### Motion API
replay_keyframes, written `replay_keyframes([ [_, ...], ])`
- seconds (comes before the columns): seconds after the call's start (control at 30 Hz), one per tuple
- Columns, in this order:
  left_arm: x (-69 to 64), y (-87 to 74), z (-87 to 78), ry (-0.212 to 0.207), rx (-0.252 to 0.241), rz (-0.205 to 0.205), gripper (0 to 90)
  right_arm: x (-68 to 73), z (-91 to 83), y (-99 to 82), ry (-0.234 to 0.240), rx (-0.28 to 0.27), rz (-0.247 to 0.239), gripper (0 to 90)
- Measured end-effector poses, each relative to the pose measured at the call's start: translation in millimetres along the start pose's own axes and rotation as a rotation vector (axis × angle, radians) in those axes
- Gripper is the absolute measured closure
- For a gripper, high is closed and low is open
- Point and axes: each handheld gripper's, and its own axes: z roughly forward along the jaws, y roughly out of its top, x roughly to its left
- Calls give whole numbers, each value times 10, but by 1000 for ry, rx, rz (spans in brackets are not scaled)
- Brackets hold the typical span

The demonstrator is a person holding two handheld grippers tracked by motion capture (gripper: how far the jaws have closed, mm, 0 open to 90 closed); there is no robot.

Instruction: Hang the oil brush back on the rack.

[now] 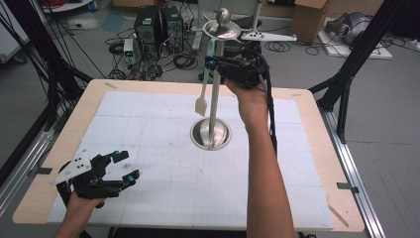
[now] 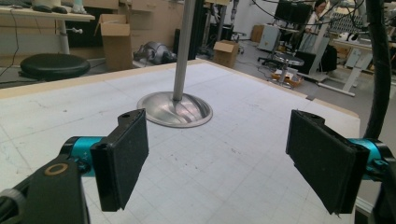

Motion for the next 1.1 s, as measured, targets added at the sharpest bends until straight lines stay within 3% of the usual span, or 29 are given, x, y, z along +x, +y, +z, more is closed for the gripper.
replay_keyframes([
  [0.07,2,-5,2,1,1,1,216,11,-33,-21,-14,-22,8,611],
  [0.13,4,-7,2,2,3,-1,216,15,-62,-44,-18,-34,4,581],
  [0.2,17,-11,15,4,4,-7,216,10,-210,-163,-32,-85,-8,482],
  [0.3,17,-13,26,6,4,-9,216,-5,-328,-269,-44,-97,-23,425],
  [0.33,16,-14,32,8,6,-8,216,-20,-451,-384,-68,-104,-42,356],
  [0.37,16,-14,32,8,6,-8,216,-20,-451,-384,-68,-104,-42,356],
  [0.43,24,-15,34,13,4,-8,216,-43,-651,-609,-69,-134,-57,270],
  [0.5,29,-14,36,18,1,-12,216,-69,-761,-809,-82,-123,-58,207],
  [0.57,32,-14,37,20,0,-12,216,-73,-812,-917,-93,-101,-67,196],
  [0.6,31,-17,44,21,0,-14,216,-71,-917,-1143,-125,-65,-88,194],
  [0.7,23,-23,58,21,0,-12,216,-36,-1077,-1485,-162,-35,-108,165],
  [0.73,23,-23,58,21,0,-12,216,-36,-1077,-1485,-162,-35,-108,165],
  [0.8,19,-28,69,20,3,-13,216,-4,-1234,-1809,-180,-14,-120,165],
  [0.87,18,-29,70,22,3,-12,216,2,-1336,-2003,-192,-8,-110,165],
  [1.1,24,-45,77,30,1,-14,216,46,-1625,-2428,-238,-11,-89,165],
])
